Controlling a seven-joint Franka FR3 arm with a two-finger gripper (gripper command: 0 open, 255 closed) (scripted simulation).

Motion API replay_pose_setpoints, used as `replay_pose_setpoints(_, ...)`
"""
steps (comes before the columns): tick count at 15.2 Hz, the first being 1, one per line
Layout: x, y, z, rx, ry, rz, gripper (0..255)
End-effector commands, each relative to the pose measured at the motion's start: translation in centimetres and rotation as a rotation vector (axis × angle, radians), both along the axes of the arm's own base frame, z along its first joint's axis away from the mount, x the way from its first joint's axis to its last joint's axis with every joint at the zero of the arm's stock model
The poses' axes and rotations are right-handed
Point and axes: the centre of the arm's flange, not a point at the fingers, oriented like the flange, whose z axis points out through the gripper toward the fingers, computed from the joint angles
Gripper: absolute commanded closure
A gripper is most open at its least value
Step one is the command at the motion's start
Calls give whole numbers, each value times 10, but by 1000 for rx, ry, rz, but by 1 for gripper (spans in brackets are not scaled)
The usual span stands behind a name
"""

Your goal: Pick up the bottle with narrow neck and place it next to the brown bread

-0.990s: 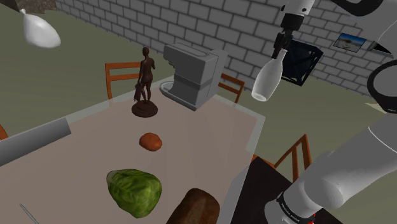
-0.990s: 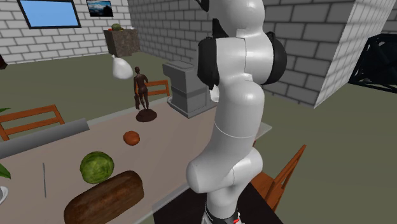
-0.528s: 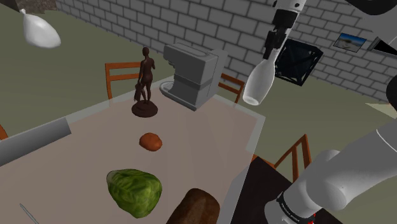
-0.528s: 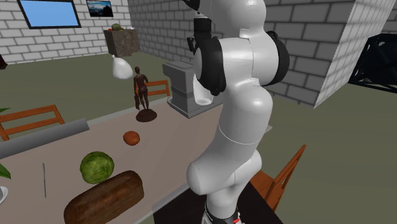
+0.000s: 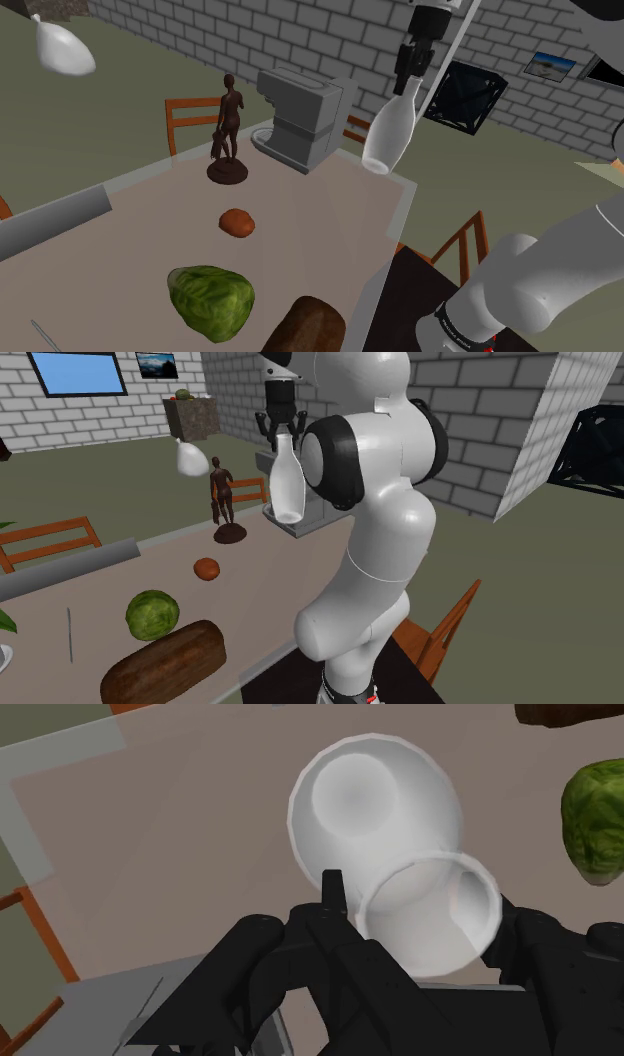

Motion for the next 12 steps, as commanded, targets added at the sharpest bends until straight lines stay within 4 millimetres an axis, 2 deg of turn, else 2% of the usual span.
replay_pose_setpoints(1,-2,27,1,0,0,-2,255)
replay_pose_setpoints(12,-5,172,1,0,0,-2,255)
